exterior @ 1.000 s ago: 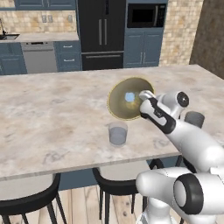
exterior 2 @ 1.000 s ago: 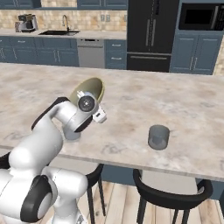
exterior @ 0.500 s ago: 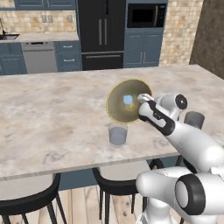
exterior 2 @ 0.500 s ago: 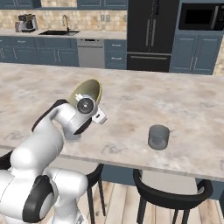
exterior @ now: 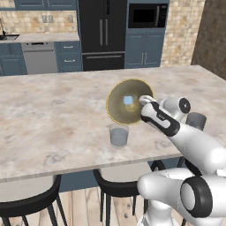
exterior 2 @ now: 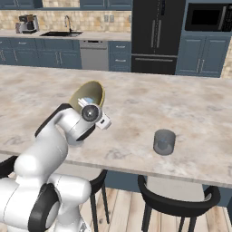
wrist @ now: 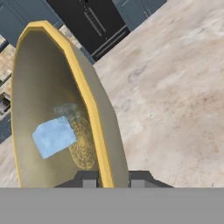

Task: There are four ice cubes in the ice bowl. Place two ice cubes in each glass of water.

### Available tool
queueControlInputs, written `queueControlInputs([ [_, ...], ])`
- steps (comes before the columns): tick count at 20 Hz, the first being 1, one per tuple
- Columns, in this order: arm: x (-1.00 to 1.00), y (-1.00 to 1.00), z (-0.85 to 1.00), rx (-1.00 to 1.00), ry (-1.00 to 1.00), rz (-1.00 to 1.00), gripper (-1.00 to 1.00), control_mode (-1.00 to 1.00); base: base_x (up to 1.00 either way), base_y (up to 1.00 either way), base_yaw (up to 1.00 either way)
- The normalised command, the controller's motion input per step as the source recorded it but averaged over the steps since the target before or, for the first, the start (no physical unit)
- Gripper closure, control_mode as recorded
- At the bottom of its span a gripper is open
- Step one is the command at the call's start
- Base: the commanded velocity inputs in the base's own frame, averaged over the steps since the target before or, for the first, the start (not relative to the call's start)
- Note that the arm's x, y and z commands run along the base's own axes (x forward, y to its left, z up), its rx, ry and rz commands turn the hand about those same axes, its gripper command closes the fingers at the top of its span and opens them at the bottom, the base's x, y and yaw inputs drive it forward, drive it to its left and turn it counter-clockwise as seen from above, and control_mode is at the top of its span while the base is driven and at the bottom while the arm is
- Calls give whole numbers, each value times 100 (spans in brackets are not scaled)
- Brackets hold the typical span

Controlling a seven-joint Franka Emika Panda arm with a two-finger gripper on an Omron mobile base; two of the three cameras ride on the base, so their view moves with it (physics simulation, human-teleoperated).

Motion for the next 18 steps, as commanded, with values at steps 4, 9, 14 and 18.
queueControlInputs([
  [4,1,0,0,-1,0,0,100,-100,0,0,0],
  [9,23,11,-1,-6,8,0,100,-100,0,0,0],
  [14,11,1,0,0,3,0,100,-100,0,0,0],
  [18,0,0,2,0,-15,0,100,-100,0,0,0],
])
